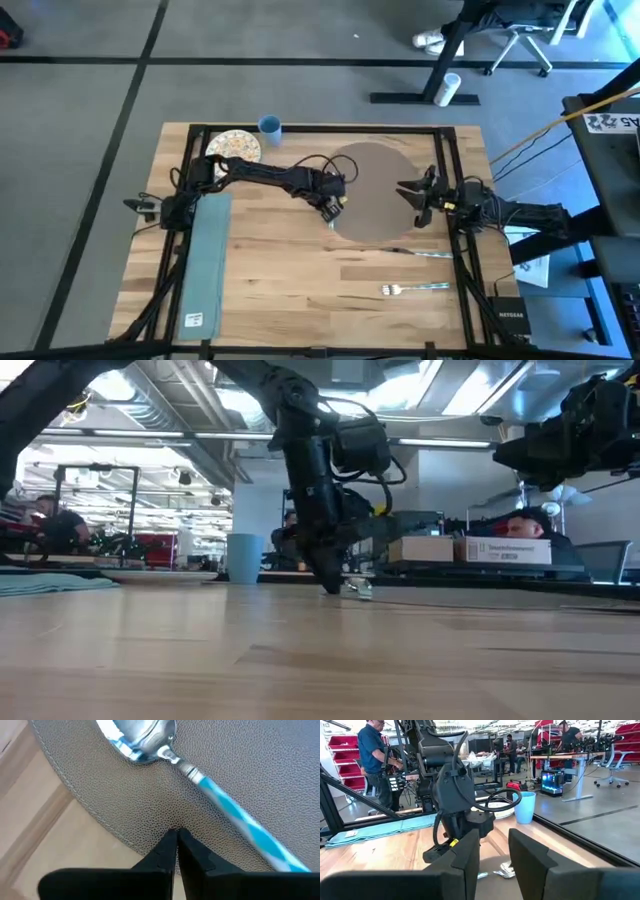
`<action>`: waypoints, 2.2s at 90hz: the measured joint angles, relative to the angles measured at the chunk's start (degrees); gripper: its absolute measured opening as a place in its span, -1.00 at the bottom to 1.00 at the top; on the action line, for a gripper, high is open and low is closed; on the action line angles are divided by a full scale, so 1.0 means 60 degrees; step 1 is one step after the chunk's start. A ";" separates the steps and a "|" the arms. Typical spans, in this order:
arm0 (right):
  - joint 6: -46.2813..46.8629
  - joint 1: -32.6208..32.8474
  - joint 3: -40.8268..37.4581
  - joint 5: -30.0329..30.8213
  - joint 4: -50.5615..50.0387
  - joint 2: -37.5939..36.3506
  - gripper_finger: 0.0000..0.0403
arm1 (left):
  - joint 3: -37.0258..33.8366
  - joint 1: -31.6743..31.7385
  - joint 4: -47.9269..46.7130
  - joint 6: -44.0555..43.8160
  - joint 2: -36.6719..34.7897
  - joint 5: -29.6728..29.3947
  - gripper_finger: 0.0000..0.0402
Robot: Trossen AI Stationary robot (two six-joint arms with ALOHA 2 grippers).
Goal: Set table place
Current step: Adjust the brown mat, then put the blue spoon on the brown mat
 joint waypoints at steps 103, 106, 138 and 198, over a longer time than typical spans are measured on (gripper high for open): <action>0.0142 0.0003 0.0000 -0.0253 -0.0050 0.0003 -0.54 | -0.0080 -0.0910 -0.1063 0.0093 -0.2455 -0.1912 -1.00; 0.0142 0.0002 0.0000 -0.0255 -0.0043 0.0000 -0.54 | -0.0080 -0.0989 -0.0868 0.0201 -0.2623 -0.1999 -1.00; 0.0142 0.0004 0.0000 -0.0265 -0.0080 0.0128 -0.54 | -0.2527 -0.1792 0.3515 0.2302 -0.4951 -0.1514 -1.00; 0.0933 0.0002 0.1412 0.0477 0.0202 0.4136 -0.54 | -0.9662 -0.0932 0.9982 0.2185 -0.8779 0.1447 -1.00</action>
